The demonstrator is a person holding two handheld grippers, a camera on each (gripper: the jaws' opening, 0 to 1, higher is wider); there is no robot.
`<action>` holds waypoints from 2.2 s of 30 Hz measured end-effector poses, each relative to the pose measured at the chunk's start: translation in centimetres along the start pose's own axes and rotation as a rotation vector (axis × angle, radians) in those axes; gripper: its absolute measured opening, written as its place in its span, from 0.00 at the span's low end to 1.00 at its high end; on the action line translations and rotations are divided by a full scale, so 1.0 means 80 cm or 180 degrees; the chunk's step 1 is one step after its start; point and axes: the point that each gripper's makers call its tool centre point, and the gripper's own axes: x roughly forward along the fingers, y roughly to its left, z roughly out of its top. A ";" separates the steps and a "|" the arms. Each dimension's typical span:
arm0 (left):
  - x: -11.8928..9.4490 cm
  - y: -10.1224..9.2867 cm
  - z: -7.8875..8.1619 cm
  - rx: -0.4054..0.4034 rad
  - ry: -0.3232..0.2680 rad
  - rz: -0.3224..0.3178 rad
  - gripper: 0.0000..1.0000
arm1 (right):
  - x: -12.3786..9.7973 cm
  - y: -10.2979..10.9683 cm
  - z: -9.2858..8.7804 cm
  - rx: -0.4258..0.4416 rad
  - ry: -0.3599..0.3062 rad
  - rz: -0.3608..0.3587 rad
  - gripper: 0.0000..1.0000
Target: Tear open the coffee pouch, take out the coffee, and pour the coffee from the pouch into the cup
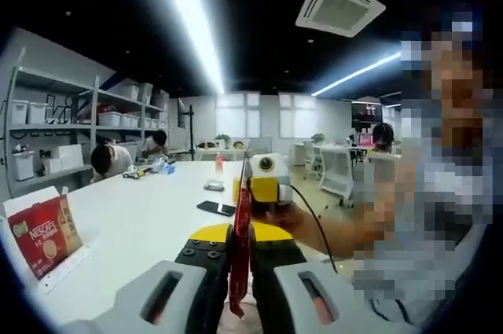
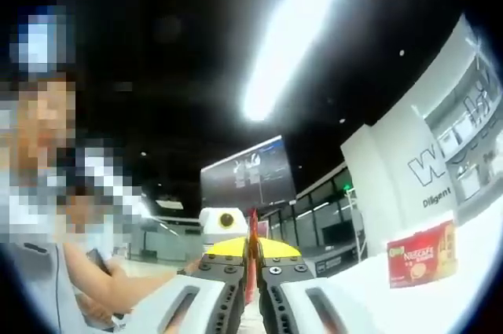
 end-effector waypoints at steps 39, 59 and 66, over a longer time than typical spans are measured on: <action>0.011 0.003 0.000 -0.0048 -0.0025 -0.0085 0.14 | -0.005 0.004 0.029 -0.0166 0.0002 -0.0012 0.04; 0.013 -0.003 0.001 0.0010 -0.0096 -0.0146 0.06 | -0.006 0.004 0.028 -0.0158 0.0043 0.0020 0.10; 0.016 -0.002 0.001 0.0000 -0.0050 -0.0157 0.06 | 0.001 0.005 0.033 -0.0121 0.0048 0.0090 0.07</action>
